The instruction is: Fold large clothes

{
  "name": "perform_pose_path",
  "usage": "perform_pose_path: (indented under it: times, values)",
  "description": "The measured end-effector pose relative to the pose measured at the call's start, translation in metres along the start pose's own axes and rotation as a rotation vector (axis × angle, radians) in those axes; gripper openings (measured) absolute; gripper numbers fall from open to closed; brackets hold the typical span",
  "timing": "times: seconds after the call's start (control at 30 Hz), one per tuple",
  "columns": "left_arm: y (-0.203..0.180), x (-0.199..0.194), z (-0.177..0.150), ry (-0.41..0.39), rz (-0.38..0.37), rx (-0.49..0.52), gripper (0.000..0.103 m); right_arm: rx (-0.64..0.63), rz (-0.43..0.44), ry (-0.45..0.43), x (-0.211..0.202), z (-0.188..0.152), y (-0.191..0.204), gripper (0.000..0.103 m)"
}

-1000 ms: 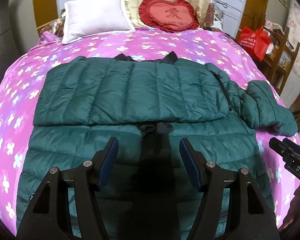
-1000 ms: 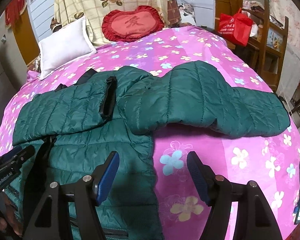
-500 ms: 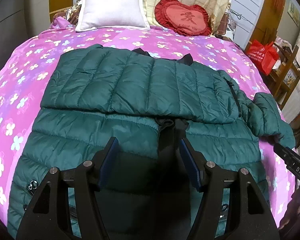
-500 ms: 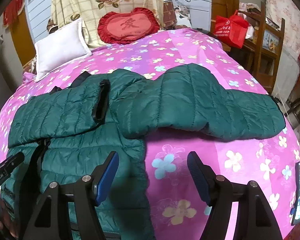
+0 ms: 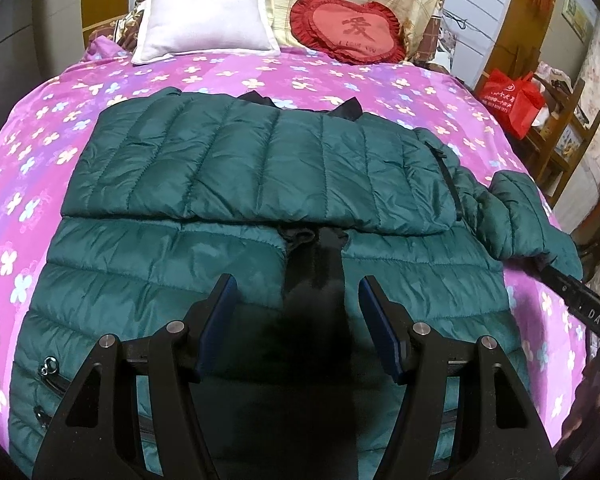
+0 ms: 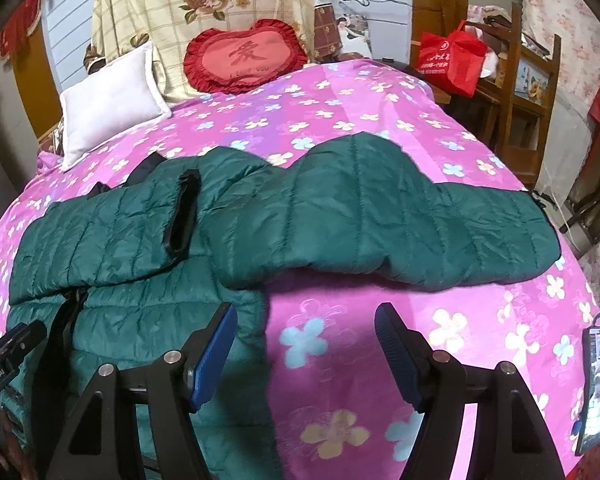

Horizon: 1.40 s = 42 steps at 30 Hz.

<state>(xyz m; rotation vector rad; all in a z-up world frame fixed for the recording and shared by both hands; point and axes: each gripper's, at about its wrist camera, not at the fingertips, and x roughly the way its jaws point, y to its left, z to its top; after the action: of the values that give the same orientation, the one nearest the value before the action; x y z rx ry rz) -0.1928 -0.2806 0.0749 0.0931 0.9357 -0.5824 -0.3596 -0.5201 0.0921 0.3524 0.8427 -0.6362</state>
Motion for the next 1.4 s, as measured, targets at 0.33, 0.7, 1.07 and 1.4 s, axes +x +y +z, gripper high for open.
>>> perform_pose_path:
  times: [0.33,0.7,1.07,1.4]
  values:
    - [-0.002,0.003,-0.001,0.008,-0.003,0.007,0.063,0.062,-0.073,-0.032,-0.003,0.021,-0.053,0.069]
    - [0.004,0.005,0.000,0.019,-0.011,-0.001,0.063,0.249,-0.286,-0.022,0.030,0.040,-0.175,0.069]
    - [0.012,0.007,0.002,0.029,-0.017,-0.009,0.063,0.454,-0.369,0.012,0.068,0.049,-0.274,0.070]
    - [0.029,0.013,0.003,0.040,-0.003,-0.027,0.063,0.451,-0.289,0.021,0.089,0.047,-0.272,0.032]
